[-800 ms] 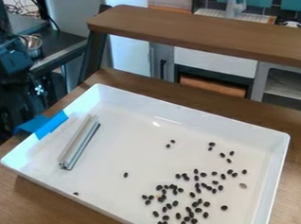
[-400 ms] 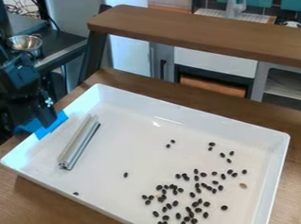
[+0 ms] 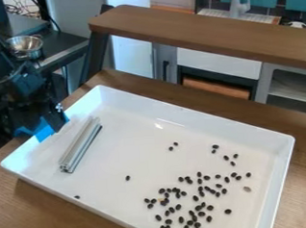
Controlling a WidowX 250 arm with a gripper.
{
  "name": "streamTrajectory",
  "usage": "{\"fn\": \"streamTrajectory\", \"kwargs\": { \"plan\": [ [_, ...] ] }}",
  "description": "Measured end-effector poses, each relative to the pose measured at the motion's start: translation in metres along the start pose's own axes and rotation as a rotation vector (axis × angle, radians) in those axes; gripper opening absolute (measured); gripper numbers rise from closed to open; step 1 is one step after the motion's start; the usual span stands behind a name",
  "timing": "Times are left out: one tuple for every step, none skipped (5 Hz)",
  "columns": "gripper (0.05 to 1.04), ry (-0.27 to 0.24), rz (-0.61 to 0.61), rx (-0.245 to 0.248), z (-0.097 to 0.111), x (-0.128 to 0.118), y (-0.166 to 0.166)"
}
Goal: Sweep into pile
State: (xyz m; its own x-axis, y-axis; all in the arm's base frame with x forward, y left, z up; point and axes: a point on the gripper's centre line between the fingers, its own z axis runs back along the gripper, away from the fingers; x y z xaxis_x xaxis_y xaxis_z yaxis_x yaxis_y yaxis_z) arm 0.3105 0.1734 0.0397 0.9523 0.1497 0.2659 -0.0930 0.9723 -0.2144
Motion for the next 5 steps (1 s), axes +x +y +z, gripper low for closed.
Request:
{"fn": "streamTrajectory", "kwargs": {
  "plan": [
    [1.000, 0.018, 0.010, 0.030, -0.008, 0.008, -0.017],
    [1.000, 0.037, 0.033, 0.044, -0.011, 0.009, -0.025],
    [1.000, 0.047, 0.027, 0.060, -0.016, 0.009, -0.030],
    [1.000, 0.060, 0.031, 0.099, -0.020, 0.006, -0.032],
    [1.000, 0.067, 0.024, 0.173, -0.027, 0.003, -0.032]
  ]
}}
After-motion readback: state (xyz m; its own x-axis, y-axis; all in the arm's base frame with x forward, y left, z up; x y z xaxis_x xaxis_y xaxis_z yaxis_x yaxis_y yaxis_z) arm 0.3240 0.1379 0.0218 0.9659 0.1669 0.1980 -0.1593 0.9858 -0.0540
